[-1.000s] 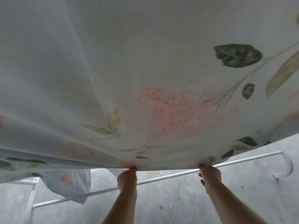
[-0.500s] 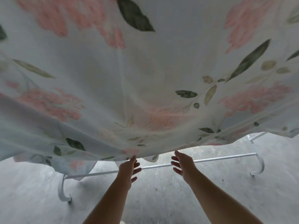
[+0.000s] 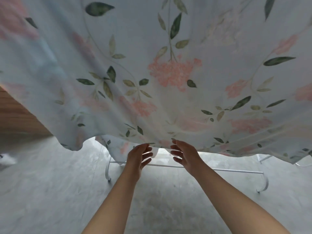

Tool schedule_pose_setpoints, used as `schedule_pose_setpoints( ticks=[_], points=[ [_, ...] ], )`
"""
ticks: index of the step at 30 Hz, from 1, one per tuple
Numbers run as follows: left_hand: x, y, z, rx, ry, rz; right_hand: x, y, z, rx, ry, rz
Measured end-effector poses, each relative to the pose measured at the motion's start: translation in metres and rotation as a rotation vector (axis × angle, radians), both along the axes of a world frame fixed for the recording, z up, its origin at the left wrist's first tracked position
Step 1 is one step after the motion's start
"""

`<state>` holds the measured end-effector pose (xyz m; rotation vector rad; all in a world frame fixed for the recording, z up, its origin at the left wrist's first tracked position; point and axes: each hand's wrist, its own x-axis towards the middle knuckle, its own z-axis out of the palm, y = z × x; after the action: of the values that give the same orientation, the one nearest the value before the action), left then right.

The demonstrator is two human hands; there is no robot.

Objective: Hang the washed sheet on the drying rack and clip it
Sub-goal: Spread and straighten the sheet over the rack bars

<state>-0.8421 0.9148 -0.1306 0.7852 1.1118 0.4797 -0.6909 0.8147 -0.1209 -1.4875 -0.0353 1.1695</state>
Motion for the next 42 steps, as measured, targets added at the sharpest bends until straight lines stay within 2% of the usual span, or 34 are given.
schedule_pose_setpoints(
  ticks=[4, 10, 20, 24, 28, 31, 33, 36, 38, 42],
  points=[
    [-0.069, 0.026, 0.050, 0.063, -0.067, 0.037, -0.065, 0.030, 0.044, 0.077, -0.041, 0.041],
    [-0.153, 0.099, 0.118, 0.295, -0.083, 0.122, -0.134, 0.108, 0.108, 0.232, -0.124, 0.128],
    [-0.184, 0.247, 0.201, 0.547, -0.132, 0.321, -0.161, 0.277, 0.201, 0.408, -0.382, 0.379],
    [-0.192, 0.297, 0.214, 0.720, -0.011, 0.384, -0.166, 0.341, 0.225, 0.428, -0.559, 0.459],
    [-0.205, 0.354, 0.230, 0.937, 0.296, 0.488, -0.190, 0.403, 0.248, 0.421, -0.772, 0.522],
    [-0.213, 0.389, 0.235, 0.975, 0.490, 0.397, -0.208, 0.447, 0.254, 0.415, -0.938, 0.503],
    [-0.215, 0.398, 0.237, 1.024, 0.527, 0.292, -0.217, 0.467, 0.257, 0.375, -1.010, 0.465],
    [-0.218, 0.404, 0.233, 1.070, 0.319, 0.138, -0.231, 0.478, 0.264, 0.266, -1.069, 0.400],
    [-0.221, 0.407, 0.226, 1.099, 0.168, 0.028, -0.234, 0.481, 0.265, 0.278, -1.097, 0.338],
    [-0.225, 0.417, 0.222, 1.162, 0.053, -0.116, -0.239, 0.478, 0.266, 0.303, -1.124, 0.255]
  ],
)
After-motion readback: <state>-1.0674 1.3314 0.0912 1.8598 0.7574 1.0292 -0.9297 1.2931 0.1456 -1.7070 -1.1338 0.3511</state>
